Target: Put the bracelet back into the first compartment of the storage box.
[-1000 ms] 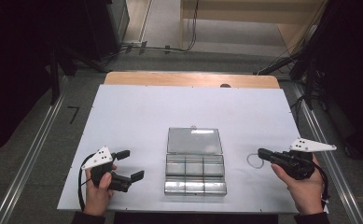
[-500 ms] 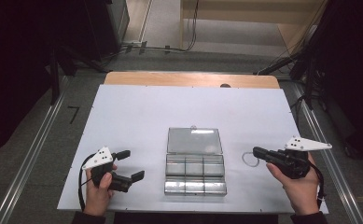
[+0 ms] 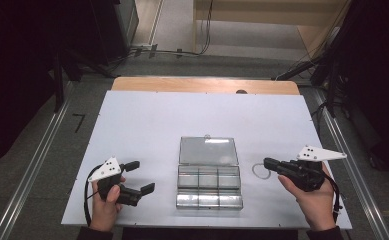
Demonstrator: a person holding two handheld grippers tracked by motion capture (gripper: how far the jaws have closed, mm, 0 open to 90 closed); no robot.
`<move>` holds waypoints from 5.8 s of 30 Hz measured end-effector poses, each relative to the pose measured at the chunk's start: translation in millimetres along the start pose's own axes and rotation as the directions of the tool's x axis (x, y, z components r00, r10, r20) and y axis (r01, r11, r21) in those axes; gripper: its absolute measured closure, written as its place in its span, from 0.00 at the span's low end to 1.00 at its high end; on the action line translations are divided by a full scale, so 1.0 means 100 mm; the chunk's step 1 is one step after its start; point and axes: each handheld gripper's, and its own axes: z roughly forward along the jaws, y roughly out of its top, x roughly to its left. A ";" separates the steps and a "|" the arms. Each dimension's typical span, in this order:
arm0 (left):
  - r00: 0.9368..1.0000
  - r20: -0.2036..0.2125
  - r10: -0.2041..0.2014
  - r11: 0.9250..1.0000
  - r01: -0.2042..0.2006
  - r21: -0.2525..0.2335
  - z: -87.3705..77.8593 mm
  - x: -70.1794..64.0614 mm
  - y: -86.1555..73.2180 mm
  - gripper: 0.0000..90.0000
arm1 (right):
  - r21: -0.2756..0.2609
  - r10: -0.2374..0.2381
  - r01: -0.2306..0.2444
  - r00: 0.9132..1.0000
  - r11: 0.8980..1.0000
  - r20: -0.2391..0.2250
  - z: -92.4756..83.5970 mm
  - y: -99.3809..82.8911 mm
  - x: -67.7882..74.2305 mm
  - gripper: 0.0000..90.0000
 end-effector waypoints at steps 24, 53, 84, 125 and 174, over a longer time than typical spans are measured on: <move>1.000 0.001 0.002 1.000 -0.002 0.000 -0.01 -0.01 0.00 0.00 | -0.006 -0.036 0.036 0.998 0.999 -0.043 0.14 0.15 0.18 0.95; 1.000 0.003 -0.001 1.000 0.001 -0.002 0.00 -0.01 0.00 0.00 | -0.003 -0.077 0.077 0.993 0.997 -0.093 0.33 0.25 0.41 0.95; 1.000 0.016 0.004 1.000 -0.004 -0.007 0.02 -0.04 0.00 0.00 | 0.019 -0.123 0.128 0.979 0.992 -0.160 0.64 0.37 0.71 0.95; 1.000 0.019 -0.002 1.000 0.002 -0.017 -0.01 -0.02 0.00 0.00 | 0.029 -0.139 0.148 0.967 0.989 -0.216 1.03 0.46 0.95 0.95; 1.000 0.018 -0.003 1.000 0.004 -0.022 -0.02 -0.02 -0.01 0.00 | 0.059 -0.130 0.149 0.961 0.987 -0.245 1.44 0.35 1.12 0.95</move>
